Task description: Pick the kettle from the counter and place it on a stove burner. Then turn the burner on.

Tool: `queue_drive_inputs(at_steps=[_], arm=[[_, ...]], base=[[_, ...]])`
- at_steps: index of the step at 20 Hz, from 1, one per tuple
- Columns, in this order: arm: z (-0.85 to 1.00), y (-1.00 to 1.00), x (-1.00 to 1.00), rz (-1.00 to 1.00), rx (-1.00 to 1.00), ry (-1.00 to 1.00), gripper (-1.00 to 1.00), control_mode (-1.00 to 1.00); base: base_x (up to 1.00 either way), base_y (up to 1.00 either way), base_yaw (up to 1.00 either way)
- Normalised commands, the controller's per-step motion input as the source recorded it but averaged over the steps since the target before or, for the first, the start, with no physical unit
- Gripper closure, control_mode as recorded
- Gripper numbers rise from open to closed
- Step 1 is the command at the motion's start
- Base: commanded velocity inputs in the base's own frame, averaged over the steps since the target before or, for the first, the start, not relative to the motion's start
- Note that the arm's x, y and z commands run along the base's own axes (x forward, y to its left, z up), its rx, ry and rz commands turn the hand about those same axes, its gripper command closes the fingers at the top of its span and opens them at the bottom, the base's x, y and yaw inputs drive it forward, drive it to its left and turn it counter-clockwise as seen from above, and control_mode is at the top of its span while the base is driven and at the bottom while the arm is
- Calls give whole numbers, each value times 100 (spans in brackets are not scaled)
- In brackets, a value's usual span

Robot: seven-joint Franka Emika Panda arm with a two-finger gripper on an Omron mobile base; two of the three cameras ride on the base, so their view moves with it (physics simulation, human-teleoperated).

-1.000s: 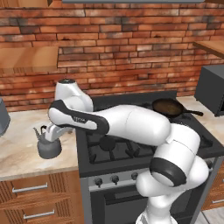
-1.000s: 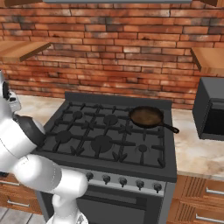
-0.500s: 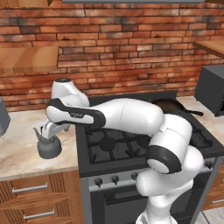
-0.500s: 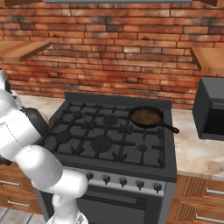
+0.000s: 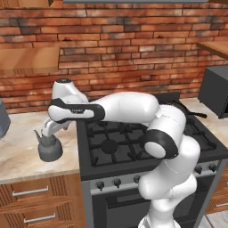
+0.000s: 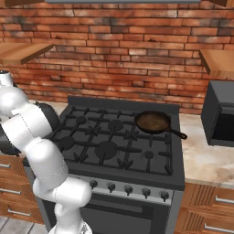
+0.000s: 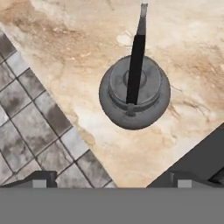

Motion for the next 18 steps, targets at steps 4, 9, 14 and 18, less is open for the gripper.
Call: queue_drive_inputs(at_steps=[4, 9, 14, 18], arm=[[-23, 27, 49, 0, 5, 0, -100, -100], [-19, 31, 38, 0, 5, 0, -100, -100], [-10, 32, 30, 0, 1, 0, -100, -100], [-11, 24, 24, 0, 0, 0, -100, -100]], base=[[0, 0, 0], [0, 0, 0], [0, 0, 0], [0, 0, 0]])
